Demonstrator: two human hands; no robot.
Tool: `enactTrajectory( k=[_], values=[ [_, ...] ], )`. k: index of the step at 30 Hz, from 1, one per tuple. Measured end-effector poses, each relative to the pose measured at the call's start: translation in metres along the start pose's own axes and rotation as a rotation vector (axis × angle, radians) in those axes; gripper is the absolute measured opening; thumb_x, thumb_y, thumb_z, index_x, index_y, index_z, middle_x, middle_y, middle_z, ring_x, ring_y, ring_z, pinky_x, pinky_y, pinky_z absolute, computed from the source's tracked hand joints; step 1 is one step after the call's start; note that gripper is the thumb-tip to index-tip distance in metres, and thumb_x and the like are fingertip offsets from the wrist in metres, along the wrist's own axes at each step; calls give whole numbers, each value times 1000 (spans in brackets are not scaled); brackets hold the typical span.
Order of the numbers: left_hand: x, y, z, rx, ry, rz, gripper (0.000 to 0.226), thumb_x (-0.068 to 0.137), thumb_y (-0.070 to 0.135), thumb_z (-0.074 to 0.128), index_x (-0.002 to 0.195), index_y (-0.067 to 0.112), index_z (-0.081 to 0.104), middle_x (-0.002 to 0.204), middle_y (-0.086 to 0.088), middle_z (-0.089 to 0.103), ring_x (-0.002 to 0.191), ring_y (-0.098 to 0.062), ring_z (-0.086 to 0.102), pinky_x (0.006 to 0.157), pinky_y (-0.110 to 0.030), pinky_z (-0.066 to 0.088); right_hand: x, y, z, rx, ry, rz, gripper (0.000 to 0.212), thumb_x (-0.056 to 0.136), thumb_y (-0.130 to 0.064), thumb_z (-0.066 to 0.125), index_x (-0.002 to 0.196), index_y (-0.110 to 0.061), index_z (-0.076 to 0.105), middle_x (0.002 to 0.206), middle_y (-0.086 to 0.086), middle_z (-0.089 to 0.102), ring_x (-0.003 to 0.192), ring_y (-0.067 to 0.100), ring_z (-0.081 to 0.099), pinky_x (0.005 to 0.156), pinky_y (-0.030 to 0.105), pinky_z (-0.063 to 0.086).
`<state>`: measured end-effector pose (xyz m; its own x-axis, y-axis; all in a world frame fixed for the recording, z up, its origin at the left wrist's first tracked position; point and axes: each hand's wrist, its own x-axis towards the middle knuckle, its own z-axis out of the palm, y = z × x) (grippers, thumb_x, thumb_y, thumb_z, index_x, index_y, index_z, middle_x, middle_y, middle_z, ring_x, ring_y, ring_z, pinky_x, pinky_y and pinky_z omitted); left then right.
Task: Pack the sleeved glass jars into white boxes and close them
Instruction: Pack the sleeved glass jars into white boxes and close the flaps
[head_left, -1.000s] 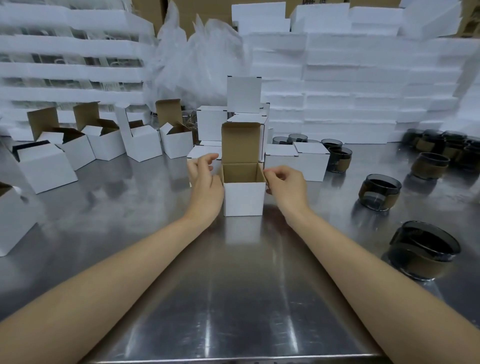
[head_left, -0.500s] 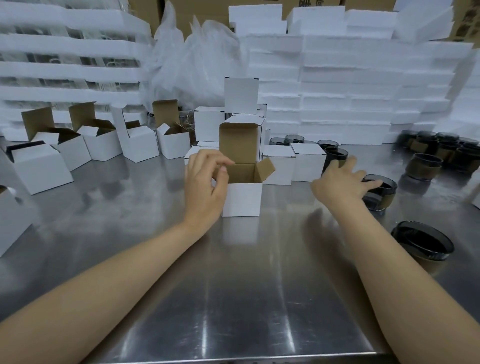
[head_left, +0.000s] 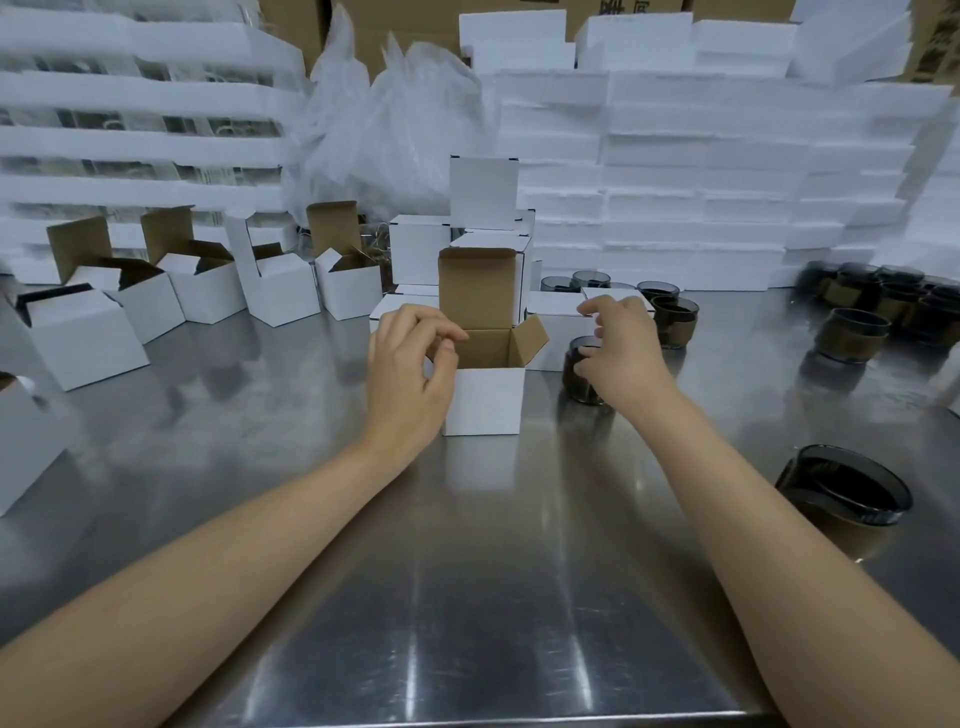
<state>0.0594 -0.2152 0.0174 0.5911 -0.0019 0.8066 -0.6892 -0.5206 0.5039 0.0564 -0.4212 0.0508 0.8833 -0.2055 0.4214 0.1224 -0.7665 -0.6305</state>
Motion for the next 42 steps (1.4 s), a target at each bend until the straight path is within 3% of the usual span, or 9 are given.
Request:
enactTrajectory(
  k=[5, 10, 15, 21, 25, 29, 31, 35, 42],
  values=[
    [0, -1, -1, 6, -13, 4, 22, 87, 8, 46, 87, 8, 68, 94, 6, 54, 100, -8, 45, 93, -27, 33, 4, 3, -3, -133, -75, 96, 56, 74, -6, 68, 127, -18, 51, 131, 8, 36, 122, 28, 37, 95, 35, 39],
    [0, 1, -1, 17, -39, 1, 21, 87, 9, 46, 86, 9, 68, 93, 5, 56, 100, -15, 49, 93, -30, 34, 4, 9, -7, -158, -207, 77, 51, 79, -2, 62, 128, -13, 51, 131, 12, 44, 103, 26, 53, 74, 27, 40],
    [0, 1, -2, 18, -42, -3, 22, 88, 9, 45, 86, 10, 68, 94, 3, 57, 99, -13, 49, 94, -32, 35, 4, 12, -10, -47, -331, 188, 70, 73, -20, 80, 131, -20, 40, 110, 6, 50, 92, 20, 51, 61, 26, 37],
    [0, 0, -2, 12, -41, -4, 23, 88, 11, 45, 86, 11, 67, 94, 6, 56, 99, -9, 47, 94, -31, 34, 0, 9, -4, -15, -344, 41, 63, 78, 0, 69, 132, -19, 45, 133, 9, 41, 109, 27, 54, 78, 29, 42],
    [0, 2, -2, 27, -49, -3, 23, 88, 11, 45, 86, 11, 67, 93, 7, 55, 100, -13, 49, 94, -28, 31, 1, 15, -3, -56, -287, 66, 40, 76, -21, 80, 104, -14, 52, 102, 4, 53, 84, 17, 51, 60, 25, 36],
    [0, 2, -2, 37, -55, 2, 22, 86, 10, 46, 84, 11, 67, 93, 8, 54, 99, -13, 49, 94, -23, 28, 2, 15, -1, -7, -103, 73, 42, 75, -43, 78, 88, -13, 53, 80, -4, 47, 68, 7, 44, 54, 23, 33],
    [0, 3, -2, 43, -55, 1, 21, 87, 10, 46, 84, 11, 67, 93, 8, 54, 100, -13, 49, 94, -23, 28, 3, 14, -4, -2, -127, 77, 38, 74, -41, 80, 89, -16, 56, 93, -1, 48, 75, 7, 48, 57, 23, 35],
    [0, 3, -2, 43, -50, 4, 21, 86, 10, 47, 84, 11, 67, 93, 7, 55, 99, -15, 50, 95, -25, 29, 5, 17, -4, -128, -293, 26, 31, 75, -1, 70, 102, -12, 62, 129, 7, 44, 109, 23, 50, 83, 23, 38],
    [0, 4, -3, 43, -47, 1, 22, 86, 9, 46, 83, 11, 68, 92, 6, 56, 98, -15, 50, 93, -21, 28, 4, 16, -11, -152, -288, 25, 38, 72, -19, 83, 103, -18, 60, 87, -2, 49, 78, 16, 50, 66, 28, 40]
  ],
)
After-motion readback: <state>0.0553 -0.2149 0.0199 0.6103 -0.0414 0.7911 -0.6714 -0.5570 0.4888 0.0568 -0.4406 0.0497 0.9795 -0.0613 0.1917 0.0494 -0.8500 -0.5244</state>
